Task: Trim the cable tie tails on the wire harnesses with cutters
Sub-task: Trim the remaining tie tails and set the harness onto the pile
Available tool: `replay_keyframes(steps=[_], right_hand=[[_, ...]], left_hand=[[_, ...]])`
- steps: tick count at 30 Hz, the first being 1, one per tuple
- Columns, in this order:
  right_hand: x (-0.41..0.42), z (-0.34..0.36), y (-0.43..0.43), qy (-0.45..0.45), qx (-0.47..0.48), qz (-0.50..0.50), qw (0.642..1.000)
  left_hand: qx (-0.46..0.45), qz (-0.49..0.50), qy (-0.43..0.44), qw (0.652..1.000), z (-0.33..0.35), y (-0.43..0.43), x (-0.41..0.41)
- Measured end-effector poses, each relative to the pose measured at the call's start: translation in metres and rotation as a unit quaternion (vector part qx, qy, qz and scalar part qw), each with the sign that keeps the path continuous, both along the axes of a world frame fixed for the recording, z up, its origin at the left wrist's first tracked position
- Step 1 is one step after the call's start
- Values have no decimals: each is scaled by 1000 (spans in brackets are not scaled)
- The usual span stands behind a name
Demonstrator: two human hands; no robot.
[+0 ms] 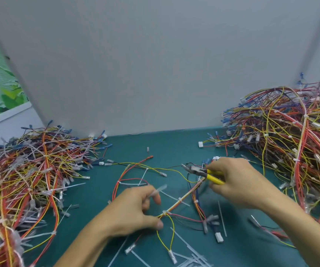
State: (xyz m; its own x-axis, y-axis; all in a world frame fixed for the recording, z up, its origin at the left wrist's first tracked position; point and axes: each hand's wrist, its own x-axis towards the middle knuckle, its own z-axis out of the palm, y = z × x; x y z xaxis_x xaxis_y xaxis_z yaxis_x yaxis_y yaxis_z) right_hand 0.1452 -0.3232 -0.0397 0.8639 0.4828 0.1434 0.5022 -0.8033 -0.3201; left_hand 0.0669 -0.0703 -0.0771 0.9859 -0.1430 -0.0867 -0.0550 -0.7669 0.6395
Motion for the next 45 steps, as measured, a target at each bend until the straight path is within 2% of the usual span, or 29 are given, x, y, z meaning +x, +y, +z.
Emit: replay_keyframes(steps=[2,6,8,11,13,26,35,45], right_hand=[[2,3,-4,-9,-1,0,1000],[4,6,-8,8,-29,30,999],[2,3,-6,19,-79,54,995],[0,-6,0,11,-120,80,989],[-2,-12,5,7,-144,92,985],[-15,-12,16,-27,-202,123,971],[-22,-16,25,-44,-242,87,965],[-21,-19,27,-39,-232,95,967]], left_hand=[[55,0,3,999,-4,-6,1],[26,-9,-17,999,-9,-20,10],[-7,-10,-1,1000,-10,-23,13],[-127,18,39,991,-10,-19,14],[-173,45,49,983,-12,-14,14],[-278,90,63,954,-16,-14,13],[-318,110,65,939,-14,-15,14],[-318,104,65,940,-16,-12,14]])
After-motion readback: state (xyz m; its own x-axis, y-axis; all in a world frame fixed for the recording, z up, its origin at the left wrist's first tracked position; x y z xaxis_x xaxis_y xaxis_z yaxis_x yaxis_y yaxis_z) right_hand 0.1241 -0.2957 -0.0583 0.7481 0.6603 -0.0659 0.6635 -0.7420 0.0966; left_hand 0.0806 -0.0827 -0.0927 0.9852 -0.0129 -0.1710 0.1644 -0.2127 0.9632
